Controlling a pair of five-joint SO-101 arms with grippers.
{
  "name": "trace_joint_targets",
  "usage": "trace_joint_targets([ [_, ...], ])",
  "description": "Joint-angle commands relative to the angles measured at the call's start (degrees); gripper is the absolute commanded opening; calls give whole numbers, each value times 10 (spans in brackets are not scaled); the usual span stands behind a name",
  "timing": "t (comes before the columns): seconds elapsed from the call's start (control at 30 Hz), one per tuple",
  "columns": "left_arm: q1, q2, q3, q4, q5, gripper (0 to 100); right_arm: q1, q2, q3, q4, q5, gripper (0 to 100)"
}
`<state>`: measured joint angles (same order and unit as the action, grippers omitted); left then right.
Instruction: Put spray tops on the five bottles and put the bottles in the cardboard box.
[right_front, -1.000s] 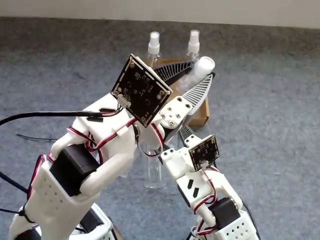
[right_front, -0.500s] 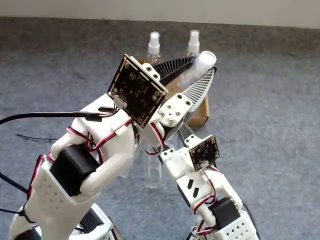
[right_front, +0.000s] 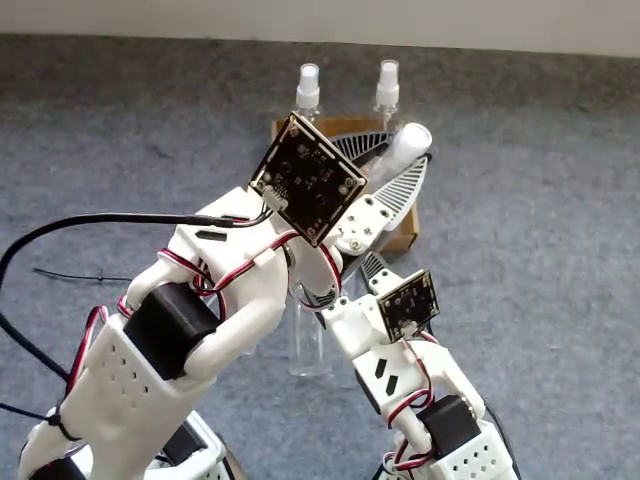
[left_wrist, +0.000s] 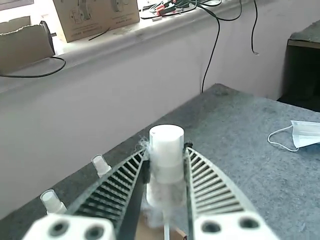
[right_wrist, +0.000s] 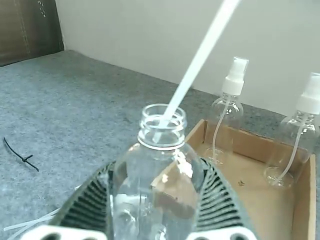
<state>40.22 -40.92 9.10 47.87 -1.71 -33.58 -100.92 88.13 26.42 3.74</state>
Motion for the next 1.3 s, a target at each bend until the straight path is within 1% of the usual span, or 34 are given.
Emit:
trace_joint_targets([
  [0.0, -38, -12, -1, 40, 3, 6, 4, -7, -4, -14, -1, 4],
  [0.13, -63, -12, 26, 81, 2, 7, 4, -7, -4, -14, -1, 4],
  [0.47, -65, -17, 85, 148, 1, 7, 4, -7, -3, -13, -1, 4],
  [0.7, -65, -100, 86, 212, 0, 8, 5, -7, -7, -15, -1, 4],
  [0.77, -65, -113, 87, 225, -30, 29, 5, -7, -7, -15, -1, 4],
  [0.83, -65, -116, 102, 224, -65, 77, 5, -7, -7, -15, -1, 4],
  [0.93, -65, -115, 131, 223, -73, 130, 5, -7, -7, -16, -1, 4],
  [1.0, -74, -118, 139, 223, -75, 125, 5, -7, -7, -16, -1, 4],
  [1.1, -108, -118, 128, 223, -76, 126, 5, -7, -7, -22, -1, 4],
  [1.2, -128, -118, 102, 228, -76, 127, 7, -7, 4, -62, -1, 4],
  [1.27, -130, -119, 83, 228, -76, 127, 23, -7, 25, -82, -1, 4],
])
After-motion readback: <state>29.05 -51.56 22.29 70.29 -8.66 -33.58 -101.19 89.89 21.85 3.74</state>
